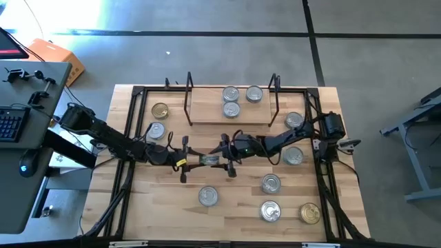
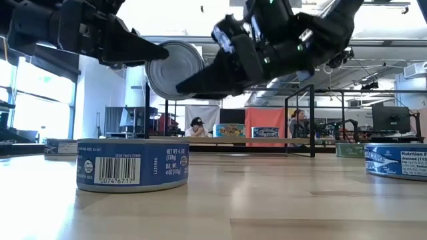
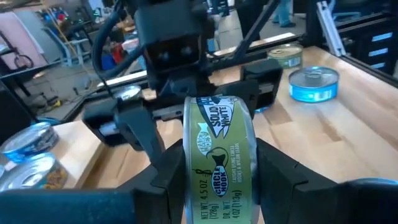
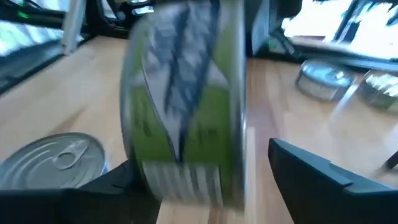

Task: Stack canned seafood by type on shelf
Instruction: Put the green tuna can on the shelf

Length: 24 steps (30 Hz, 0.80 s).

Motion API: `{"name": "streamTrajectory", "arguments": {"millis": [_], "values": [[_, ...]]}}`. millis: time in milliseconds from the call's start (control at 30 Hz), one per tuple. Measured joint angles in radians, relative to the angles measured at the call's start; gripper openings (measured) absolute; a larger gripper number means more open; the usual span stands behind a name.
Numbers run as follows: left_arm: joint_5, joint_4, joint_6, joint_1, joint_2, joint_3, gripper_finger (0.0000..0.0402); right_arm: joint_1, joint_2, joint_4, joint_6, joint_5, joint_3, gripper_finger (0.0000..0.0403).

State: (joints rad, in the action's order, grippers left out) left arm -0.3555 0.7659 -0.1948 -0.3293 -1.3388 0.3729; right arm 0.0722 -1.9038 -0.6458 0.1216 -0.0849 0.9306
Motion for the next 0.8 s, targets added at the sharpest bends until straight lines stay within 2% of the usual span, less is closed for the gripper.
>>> {"name": "streamTrajectory", "arguments": {"millis": [167,267,367,400,500,667,800], "values": [[0.003,-0.008,0.006,-0.017,0.000,0.000,0.0134,0.058,0.000,0.011,0.109,0.136,0.030,0.0239],[-0.017,-0.015,0.006,-0.021,0.000,0.000,0.0146,0.078,0.000,0.065,0.112,0.196,0.040,0.0192],[-0.056,-0.028,0.007,-0.020,-0.001,0.000,0.0164,0.092,0.000,0.120,0.113,0.278,0.042,0.0126],[-0.074,-0.032,0.007,-0.018,-0.001,0.000,0.0171,0.096,0.001,0.148,0.115,0.317,0.043,0.0117],[-0.068,-0.037,-0.002,-0.002,0.001,0.009,0.0194,0.100,-0.002,0.259,0.086,0.402,0.039,0.0119],[-0.065,-0.175,-0.051,0.032,0.000,0.074,0.0229,0.067,-0.001,0.392,-0.017,0.404,0.086,0.0119],[-0.068,-0.314,-0.061,0.073,-0.030,0.160,0.0245,0.045,-0.001,0.409,-0.023,0.403,0.095,0.0119]]}}
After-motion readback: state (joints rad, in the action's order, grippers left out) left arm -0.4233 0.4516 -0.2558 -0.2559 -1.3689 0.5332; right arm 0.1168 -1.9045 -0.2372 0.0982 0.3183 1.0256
